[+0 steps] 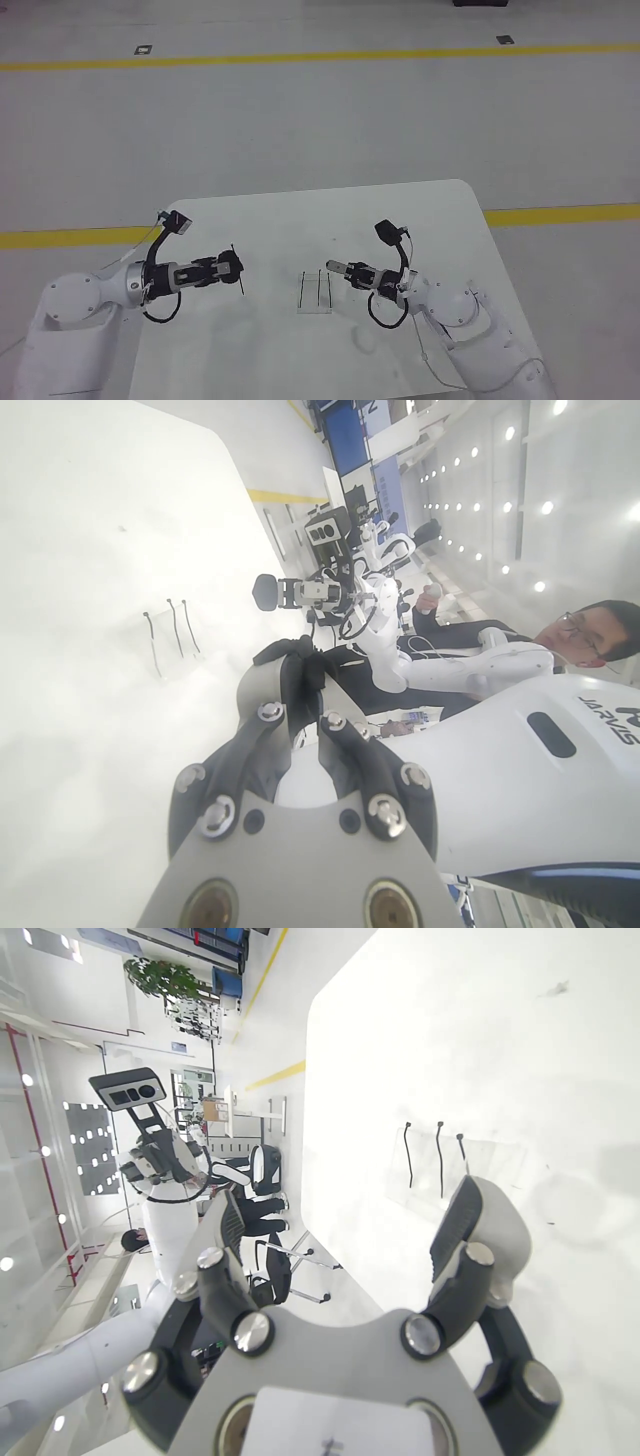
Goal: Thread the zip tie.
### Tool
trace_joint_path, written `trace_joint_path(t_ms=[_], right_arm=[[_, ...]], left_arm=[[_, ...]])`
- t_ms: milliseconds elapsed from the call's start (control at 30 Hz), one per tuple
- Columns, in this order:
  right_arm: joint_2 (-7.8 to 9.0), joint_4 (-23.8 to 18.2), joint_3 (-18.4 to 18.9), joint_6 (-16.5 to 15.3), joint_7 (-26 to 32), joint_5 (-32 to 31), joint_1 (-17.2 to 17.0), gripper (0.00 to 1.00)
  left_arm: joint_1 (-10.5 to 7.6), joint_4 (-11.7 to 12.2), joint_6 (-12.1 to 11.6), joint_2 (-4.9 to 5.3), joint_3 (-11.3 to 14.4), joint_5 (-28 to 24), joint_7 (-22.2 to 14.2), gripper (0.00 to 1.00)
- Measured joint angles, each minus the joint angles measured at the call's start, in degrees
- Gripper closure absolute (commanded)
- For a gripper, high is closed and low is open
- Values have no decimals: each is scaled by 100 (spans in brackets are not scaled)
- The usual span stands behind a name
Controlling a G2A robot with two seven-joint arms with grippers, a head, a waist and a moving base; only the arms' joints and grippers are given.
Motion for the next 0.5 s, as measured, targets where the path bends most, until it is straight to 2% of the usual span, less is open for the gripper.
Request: trace_joint_path(t_ms=[67, 133, 233, 267, 367, 500], right_arm=[[-1, -14, -23, 4, -23, -33, 2, 0], [-3, -88, -137, 185, -45, -254, 45, 0], [-10, -259, -475, 1015, 33, -1086, 238, 0], [-20, -264, -540, 1116, 57, -1315, 267, 0], [-89, -270, -626, 951, 243, -1818, 279, 0], [-242, -414, -638, 933, 759, -2640, 296, 0]], left_arm=[[2, -11, -12, 8, 25, -18, 0, 100], [2, -11, -11, 7, 22, -13, 0, 100], [2, -11, -9, 6, 20, -11, 0, 100], [2, -11, -9, 6, 20, -11, 0, 100], [2, -11, -9, 6, 20, -11, 0, 100], [2, -11, -9, 6, 20, -11, 0, 100]])
